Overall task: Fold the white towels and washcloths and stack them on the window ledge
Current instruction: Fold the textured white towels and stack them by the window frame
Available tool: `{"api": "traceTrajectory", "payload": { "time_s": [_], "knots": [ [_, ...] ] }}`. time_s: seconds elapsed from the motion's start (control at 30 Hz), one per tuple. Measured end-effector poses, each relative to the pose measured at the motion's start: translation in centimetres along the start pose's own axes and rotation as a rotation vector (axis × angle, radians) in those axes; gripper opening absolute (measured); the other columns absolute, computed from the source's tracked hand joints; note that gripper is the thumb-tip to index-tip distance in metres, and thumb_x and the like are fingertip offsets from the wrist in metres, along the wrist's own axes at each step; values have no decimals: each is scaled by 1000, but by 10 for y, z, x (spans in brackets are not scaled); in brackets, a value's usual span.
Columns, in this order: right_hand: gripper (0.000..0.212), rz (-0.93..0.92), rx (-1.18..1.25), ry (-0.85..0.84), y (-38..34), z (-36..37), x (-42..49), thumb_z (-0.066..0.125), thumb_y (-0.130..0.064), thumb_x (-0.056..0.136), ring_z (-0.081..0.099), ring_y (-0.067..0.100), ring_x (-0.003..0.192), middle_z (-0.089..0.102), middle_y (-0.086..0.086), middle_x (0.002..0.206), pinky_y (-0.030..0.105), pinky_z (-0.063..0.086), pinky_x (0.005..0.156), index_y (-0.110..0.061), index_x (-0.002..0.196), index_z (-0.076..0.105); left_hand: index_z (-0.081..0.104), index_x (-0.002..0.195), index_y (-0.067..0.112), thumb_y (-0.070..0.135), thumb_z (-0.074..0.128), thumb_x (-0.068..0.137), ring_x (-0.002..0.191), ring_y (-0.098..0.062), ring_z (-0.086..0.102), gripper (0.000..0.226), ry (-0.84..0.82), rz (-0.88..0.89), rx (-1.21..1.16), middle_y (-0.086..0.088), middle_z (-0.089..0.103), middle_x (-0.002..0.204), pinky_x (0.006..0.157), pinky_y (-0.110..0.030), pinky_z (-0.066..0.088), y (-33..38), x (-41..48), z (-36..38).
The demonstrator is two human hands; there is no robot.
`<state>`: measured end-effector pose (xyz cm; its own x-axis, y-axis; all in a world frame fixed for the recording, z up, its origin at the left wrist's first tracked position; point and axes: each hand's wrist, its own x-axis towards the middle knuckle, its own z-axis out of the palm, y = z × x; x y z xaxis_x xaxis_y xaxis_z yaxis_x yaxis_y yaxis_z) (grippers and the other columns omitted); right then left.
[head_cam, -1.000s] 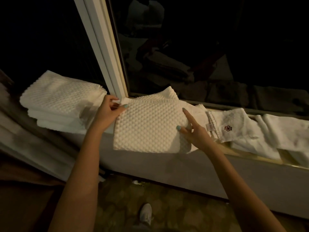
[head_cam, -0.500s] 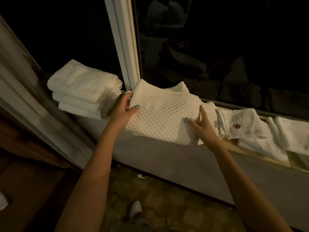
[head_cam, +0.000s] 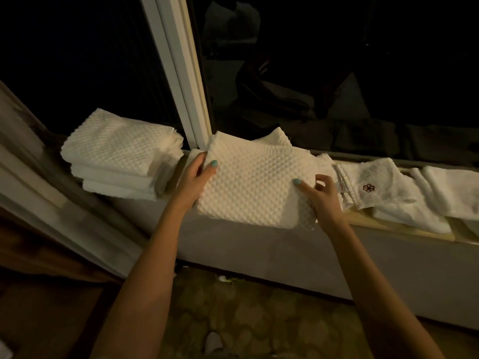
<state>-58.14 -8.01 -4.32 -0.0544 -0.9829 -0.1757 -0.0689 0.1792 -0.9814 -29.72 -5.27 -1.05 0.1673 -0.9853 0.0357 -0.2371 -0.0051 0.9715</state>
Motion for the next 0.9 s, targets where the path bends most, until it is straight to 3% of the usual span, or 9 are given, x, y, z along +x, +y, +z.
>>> {"api": "traceTrajectory", "payload": {
  "time_s": [0.1,0.3,0.5,0.57,0.67,0.73,0.8,0.87,0.9],
  "knots": [
    [42,-89,78,11,0,4,-8,72,-26,84,60,16,92,59,2,106,29,52,69,-19,114,44,52,118,38,30,48,99,107,-5,57,21,-1,-8,-70,17,59,115,88,-28,48,3,2,1],
    [52,-38,36,5,8,3,-7,71,-34,83,58,12,98,57,-2,112,26,49,73,-18,125,46,54,125,24,27,50,98,105,-12,59,28,-1,-2,-62,2,62,119,87,-28,49,8,6,9],
    [24,-153,14,117,2,11,-9,67,-24,88,48,13,70,45,3,76,25,44,60,-16,80,46,62,94,12,28,58,94,71,-13,50,16,119,66,51,0,52,71,67,-28,38,-2,9,11],
    [29,-153,14,146,3,12,-8,65,-21,89,45,10,66,42,0,72,19,42,56,-19,74,41,63,102,15,28,59,93,74,-10,52,16,134,83,76,0,57,78,69,-28,40,-4,10,14],
    [34,-146,10,179,7,13,-8,63,-19,91,39,8,62,37,-2,69,15,39,51,-18,72,35,47,133,28,31,63,90,100,-6,54,46,181,44,61,6,55,119,79,-22,46,-2,11,17],
    [28,-158,-22,178,10,14,-8,63,-19,91,37,8,65,36,-2,73,24,38,57,-16,80,37,36,139,34,35,65,88,99,-4,52,58,202,-8,70,4,47,126,75,-22,45,5,10,16],
    [27,-162,2,134,8,12,-10,61,-15,92,50,6,79,48,-2,97,23,46,66,-18,110,42,27,144,37,32,62,91,103,-4,51,64,143,6,84,4,40,139,74,-20,46,9,5,13],
    [66,-218,10,79,7,5,-12,59,-8,92,53,2,110,38,-9,137,23,52,83,-31,144,26,17,149,37,24,56,95,106,7,45,68,33,42,61,16,26,144,73,-7,45,8,-5,8],
    [76,-257,-16,44,7,2,-14,57,-6,92,46,6,124,28,-15,146,29,49,93,-39,148,18,13,148,39,22,53,96,108,11,43,68,-20,49,50,20,22,142,74,-4,44,5,-10,6]
  ]
}}
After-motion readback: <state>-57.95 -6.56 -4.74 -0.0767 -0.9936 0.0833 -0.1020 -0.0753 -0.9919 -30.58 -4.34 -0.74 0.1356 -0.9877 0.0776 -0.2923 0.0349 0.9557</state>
